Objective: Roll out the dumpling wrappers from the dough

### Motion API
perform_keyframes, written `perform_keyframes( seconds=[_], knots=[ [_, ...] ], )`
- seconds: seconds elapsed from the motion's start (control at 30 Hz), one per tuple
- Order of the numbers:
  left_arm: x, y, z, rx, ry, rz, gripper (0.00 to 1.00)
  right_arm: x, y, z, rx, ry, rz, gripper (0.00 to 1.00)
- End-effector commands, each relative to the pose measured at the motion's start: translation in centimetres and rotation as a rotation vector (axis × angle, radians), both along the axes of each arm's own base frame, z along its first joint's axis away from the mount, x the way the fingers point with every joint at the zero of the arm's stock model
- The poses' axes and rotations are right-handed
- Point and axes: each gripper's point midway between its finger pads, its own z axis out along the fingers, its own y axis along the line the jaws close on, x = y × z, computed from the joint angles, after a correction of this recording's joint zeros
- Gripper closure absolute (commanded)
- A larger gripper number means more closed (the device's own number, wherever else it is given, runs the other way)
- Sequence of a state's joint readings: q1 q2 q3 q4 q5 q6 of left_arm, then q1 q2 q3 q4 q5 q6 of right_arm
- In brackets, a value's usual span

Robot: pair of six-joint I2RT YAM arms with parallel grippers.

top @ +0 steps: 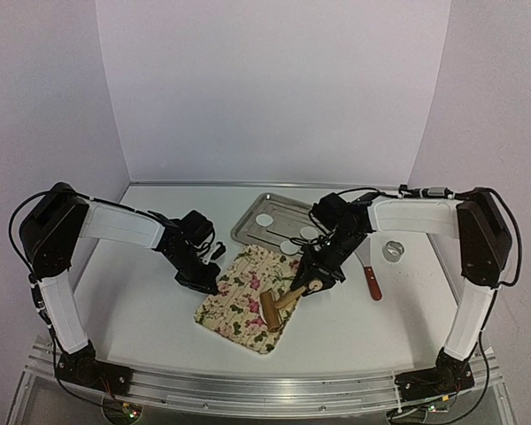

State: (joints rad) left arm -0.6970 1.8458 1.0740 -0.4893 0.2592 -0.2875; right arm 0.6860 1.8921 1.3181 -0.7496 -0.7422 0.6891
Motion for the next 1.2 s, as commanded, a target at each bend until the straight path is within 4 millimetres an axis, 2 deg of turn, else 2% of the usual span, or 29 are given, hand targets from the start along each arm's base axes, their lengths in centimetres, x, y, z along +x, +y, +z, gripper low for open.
perform_keyframes(
  seconds=[0.0, 0.13, 0.33, 0.57, 0.67, 0.73, 0.9, 0.97, 1.17],
  knots=[
    [-0.2, 4.2, -2.5, 0.173, 0.038, 0.079, 1.0, -2.1, -9.3, -10.7, -0.646, 0.005, 0.043, 1.0],
    [-0.4, 3.9, -2.6, 0.154, 0.053, 0.088, 1.0, -1.9, -8.7, -11.2, -0.651, -0.002, 0.061, 1.0],
    [-0.3, 3.9, -2.8, 0.16, 0.058, 0.087, 1.0, -1.6, -9.2, -11.4, -0.677, -0.019, 0.062, 1.0],
    [-0.2, 5.2, -3.1, 0.203, 0.055, 0.103, 1.0, -0.1, -12.9, -8.4, -0.696, -0.065, -0.016, 1.0],
    [-0.1, 5.3, -3.1, 0.2, 0.053, 0.106, 1.0, 0.0, -14.4, -8.2, -0.715, -0.053, -0.015, 1.0],
    [-0.1, 5.3, -3.1, 0.198, 0.055, 0.109, 1.0, -0.2, -14.5, -8.3, -0.719, -0.045, -0.01, 1.0],
    [0.0, 4.9, -3.0, 0.183, 0.056, 0.113, 1.0, -0.1, -13.4, -8.8, -0.699, -0.035, -0.001, 1.0],
    [0.0, 4.8, -3.0, 0.176, 0.058, 0.109, 1.0, 0.1, -12.1, -9.0, -0.683, -0.041, 0.022, 1.0],
    [0.2, 4.3, -2.8, 0.162, 0.059, 0.11, 1.0, -0.8, -8.0, -11.0, -0.671, -0.035, 0.108, 1.0]
  ],
)
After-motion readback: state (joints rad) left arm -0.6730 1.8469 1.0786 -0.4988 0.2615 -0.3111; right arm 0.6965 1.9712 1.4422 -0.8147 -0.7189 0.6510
